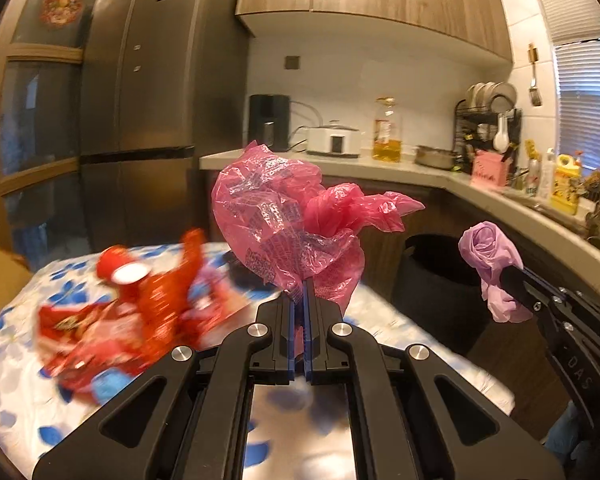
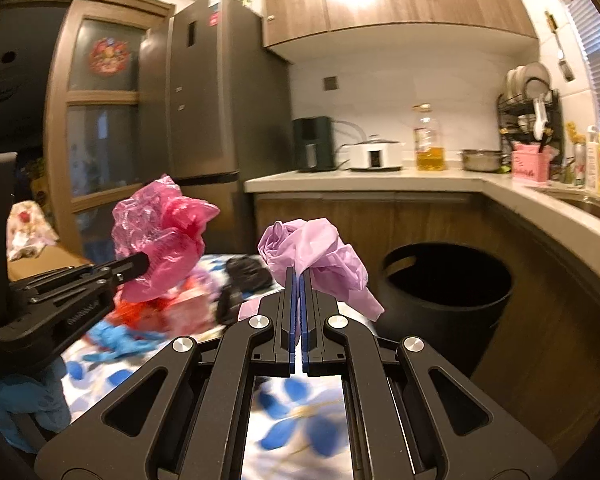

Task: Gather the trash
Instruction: 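Carry the pink bag and lilac glove over the black bin with both tools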

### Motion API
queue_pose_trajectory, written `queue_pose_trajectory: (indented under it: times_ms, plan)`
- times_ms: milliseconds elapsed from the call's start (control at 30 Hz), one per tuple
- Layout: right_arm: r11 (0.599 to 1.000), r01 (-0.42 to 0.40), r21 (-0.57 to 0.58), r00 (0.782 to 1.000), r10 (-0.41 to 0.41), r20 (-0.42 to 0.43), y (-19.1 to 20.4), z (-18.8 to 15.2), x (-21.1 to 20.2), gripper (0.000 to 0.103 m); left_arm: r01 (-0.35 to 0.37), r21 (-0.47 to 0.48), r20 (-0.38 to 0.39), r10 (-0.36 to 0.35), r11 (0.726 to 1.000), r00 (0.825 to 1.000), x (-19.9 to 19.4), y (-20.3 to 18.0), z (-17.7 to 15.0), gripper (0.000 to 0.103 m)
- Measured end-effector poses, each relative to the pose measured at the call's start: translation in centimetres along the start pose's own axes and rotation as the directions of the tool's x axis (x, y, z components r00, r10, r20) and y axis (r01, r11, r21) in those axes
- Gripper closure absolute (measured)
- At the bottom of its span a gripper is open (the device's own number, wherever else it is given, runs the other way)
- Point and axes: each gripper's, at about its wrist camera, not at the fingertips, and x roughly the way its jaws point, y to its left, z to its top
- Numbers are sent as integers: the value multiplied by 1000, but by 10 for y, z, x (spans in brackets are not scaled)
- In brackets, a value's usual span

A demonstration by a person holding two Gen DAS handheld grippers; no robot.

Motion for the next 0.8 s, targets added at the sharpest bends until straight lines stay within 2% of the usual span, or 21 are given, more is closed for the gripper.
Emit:
queue_pose_trajectory:
  times_ms: [267,433,633,800]
  plan:
    - [991,133,5,990,-133,45,-67,18,19,101,120,20,37,-121,993,992,40,-56,24,100]
    - [983,183,31,982,-184,41,-107,25,34,101,155,52,34,-157,986,987,74,-94,24,100]
    - [976,213,54,976,-215,42,-146,33,53,101,204,65,14,-205,977,979,105,-127,27,100]
    - [977,198,82,980,-200,17,-168,32,71,101,243,70,0,-244,967,970,128,-148,31,99]
